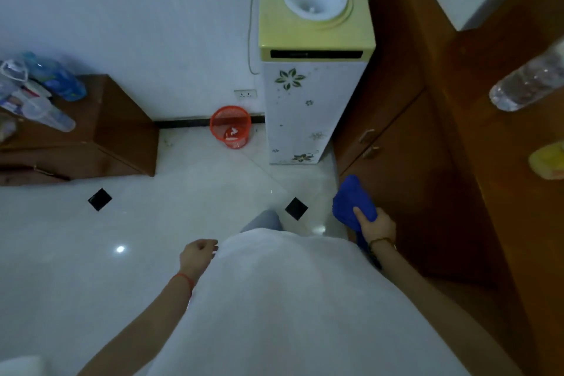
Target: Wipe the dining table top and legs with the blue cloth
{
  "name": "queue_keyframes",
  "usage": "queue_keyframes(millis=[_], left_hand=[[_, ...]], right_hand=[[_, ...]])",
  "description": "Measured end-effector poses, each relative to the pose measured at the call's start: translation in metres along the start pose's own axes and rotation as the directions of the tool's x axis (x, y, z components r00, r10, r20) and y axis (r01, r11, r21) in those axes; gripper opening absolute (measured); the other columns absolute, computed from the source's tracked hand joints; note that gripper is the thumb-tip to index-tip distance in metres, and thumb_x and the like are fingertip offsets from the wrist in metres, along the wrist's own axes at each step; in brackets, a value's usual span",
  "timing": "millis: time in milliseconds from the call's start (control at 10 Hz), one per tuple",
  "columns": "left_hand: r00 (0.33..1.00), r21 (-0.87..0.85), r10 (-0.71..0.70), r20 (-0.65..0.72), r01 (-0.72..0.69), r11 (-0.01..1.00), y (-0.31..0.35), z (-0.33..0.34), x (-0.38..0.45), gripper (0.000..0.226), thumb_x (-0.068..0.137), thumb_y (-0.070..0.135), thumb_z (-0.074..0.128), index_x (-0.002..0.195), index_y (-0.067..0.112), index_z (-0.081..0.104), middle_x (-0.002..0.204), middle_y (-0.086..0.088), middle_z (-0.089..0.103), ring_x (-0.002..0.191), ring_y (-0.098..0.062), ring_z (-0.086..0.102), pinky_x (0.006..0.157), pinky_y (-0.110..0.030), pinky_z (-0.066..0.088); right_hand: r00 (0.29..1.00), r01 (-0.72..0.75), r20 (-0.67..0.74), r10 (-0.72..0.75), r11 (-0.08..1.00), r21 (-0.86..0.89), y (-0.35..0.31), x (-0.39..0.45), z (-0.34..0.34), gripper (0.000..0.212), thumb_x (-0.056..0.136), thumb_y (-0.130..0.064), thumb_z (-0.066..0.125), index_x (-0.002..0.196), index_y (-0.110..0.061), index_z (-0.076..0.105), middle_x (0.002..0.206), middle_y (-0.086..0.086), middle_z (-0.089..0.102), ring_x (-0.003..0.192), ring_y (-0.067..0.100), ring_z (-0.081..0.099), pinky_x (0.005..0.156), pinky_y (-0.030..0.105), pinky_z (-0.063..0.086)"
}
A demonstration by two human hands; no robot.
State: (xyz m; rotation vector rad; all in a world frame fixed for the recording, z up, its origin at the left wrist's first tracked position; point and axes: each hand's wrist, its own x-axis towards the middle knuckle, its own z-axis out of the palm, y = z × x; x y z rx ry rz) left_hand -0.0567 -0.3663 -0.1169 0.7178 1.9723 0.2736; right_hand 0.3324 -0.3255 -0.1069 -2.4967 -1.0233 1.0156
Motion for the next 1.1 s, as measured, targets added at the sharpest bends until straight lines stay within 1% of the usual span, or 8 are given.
queue_keyframes(millis=[100,200,400,500,600,800,1000,1100], left_hand=[[0.991,0.001,0.134,-0.029,-0.134,0.991,0.069,-0.005,0.028,0.022,0.095,0.012,0.05,0.103,0.009,0.071,0.105,-0.012,0.073,0.09,-0.025,0.068,0.094,-0.037,0.051],[0.923,0.111,0.372,-0.101,-0.361,0.926,0.155,-0.017,0.057,0.021,0.095,0.011,0.053,0.107,0.01,0.07,0.106,-0.01,0.072,0.094,-0.021,0.066,0.089,-0.031,0.049],[0.593,0.256,0.781,-0.198,-0.738,0.625,0.339,-0.049,0.092,0.023,0.095,0.014,0.052,0.115,0.014,0.064,0.113,-0.004,0.067,0.101,-0.02,0.063,0.087,-0.032,0.05],[0.457,0.392,0.876,-0.157,-0.785,0.48,0.401,-0.048,0.105,0.03,0.097,0.018,0.05,0.126,0.013,0.058,0.125,-0.007,0.062,0.114,-0.023,0.056,0.096,-0.036,0.046],[0.399,0.471,0.913,-0.086,-0.791,0.391,0.44,-0.037,0.121,0.035,0.096,0.019,0.051,0.131,0.014,0.054,0.131,-0.007,0.059,0.119,-0.025,0.053,0.1,-0.039,0.045],[0.474,0.566,0.88,-0.015,-0.722,0.399,0.466,-0.008,0.145,0.04,0.095,0.019,0.053,0.133,0.009,0.052,0.139,-0.013,0.053,0.124,-0.03,0.051,0.099,-0.043,0.045],[0.524,0.59,0.851,-0.025,-0.679,0.436,0.46,-0.001,0.151,0.039,0.094,0.02,0.054,0.132,0.01,0.054,0.14,-0.013,0.051,0.126,-0.03,0.05,0.104,-0.046,0.044],[0.504,0.584,0.863,-0.042,-0.688,0.431,0.461,-0.001,0.154,0.038,0.094,0.019,0.055,0.131,0.01,0.055,0.14,-0.012,0.052,0.126,-0.029,0.051,0.104,-0.045,0.043]], right_hand=[[0.981,0.187,-0.037,-0.192,0.977,-0.099,-0.056,0.03,-0.014,0.041,0.085,-0.046,0.066,0.099,-0.008,0.062,0.103,0.015,0.064,0.089,0.031,0.06,0.066,0.029,0.041],[0.899,0.424,-0.102,-0.426,0.905,-0.038,-0.124,0.05,-0.039,0.033,0.084,-0.037,0.071,0.1,-0.01,0.062,0.101,0.009,0.061,0.088,0.026,0.059,0.07,0.028,0.04],[0.625,0.719,-0.275,-0.73,0.676,-0.162,-0.285,0.112,-0.09,0.044,0.086,-0.041,0.067,0.116,-0.01,0.058,0.105,0.006,0.056,0.094,0.015,0.052,0.078,0.023,0.039],[0.493,0.756,-0.279,-0.824,0.565,-0.331,-0.346,0.147,-0.102,0.049,0.088,-0.046,0.063,0.118,-0.007,0.059,0.104,0.011,0.056,0.093,0.023,0.052,0.08,0.031,0.043],[0.448,0.745,-0.211,-0.869,0.493,-0.45,-0.39,0.179,-0.103,0.05,0.088,-0.05,0.058,0.116,-0.009,0.06,0.102,0.012,0.056,0.09,0.028,0.052,0.079,0.039,0.045],[0.555,0.727,0.02,-0.832,0.473,-0.497,-0.416,0.23,-0.076,0.064,0.084,-0.064,0.042,0.118,-0.013,0.059,0.107,0.01,0.058,0.097,0.03,0.052,0.081,0.04,0.043],[0.59,0.729,0.042,-0.806,0.51,-0.456,-0.41,0.236,-0.069,0.069,0.082,-0.07,0.037,0.123,-0.018,0.055,0.114,0.004,0.056,0.103,0.026,0.048,0.086,0.035,0.04],[0.603,0.759,0.02,-0.798,0.566,-0.321,-0.411,0.238,-0.075,0.075,0.079,-0.074,0.035,0.128,-0.02,0.052,0.121,0.002,0.055,0.109,0.023,0.046,0.091,0.032,0.036]])
